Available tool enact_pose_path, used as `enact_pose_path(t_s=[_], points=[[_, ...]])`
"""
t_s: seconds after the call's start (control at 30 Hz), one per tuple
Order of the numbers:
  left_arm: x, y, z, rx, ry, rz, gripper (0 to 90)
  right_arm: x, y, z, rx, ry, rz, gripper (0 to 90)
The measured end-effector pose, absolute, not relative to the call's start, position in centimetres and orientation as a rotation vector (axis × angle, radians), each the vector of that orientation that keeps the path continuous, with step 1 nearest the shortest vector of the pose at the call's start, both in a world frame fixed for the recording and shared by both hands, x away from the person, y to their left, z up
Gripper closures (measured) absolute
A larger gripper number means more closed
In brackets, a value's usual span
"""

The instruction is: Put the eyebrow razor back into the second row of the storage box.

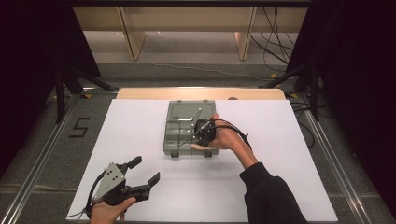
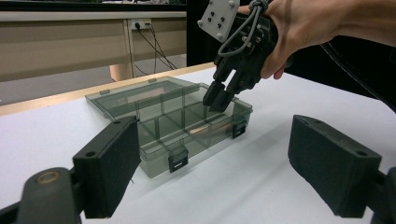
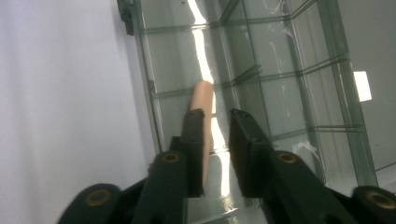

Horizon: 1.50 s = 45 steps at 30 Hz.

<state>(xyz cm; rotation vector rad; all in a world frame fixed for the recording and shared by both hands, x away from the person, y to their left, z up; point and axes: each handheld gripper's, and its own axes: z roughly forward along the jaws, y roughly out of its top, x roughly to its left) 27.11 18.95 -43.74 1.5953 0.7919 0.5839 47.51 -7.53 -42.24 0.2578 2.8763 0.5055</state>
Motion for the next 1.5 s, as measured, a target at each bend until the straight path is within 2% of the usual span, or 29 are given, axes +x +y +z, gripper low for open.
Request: enact_pose_path(t_s=[0.17,0.6,1.13,1.5], points=[[27.1,19.0,-43.7,1.597,0.788,0.587,16.7,47.4,-7.8,-41.8,0.31,2.845,0.527,62.7],[27.1,18.9,-43.7,1.595,0.793,0.584,16.7,46.7,-8.3,-41.0,0.381,2.791,0.593,47.6],[27.2,18.9,-43.8,1.587,0.776,0.583,16.6,44.1,-9.8,-39.0,0.39,2.732,0.746,40.2],[27.1,18.9,-43.8,1.597,0.793,0.586,16.7,42.5,-10.7,-38.6,0.39,2.69,0.835,38.7]])
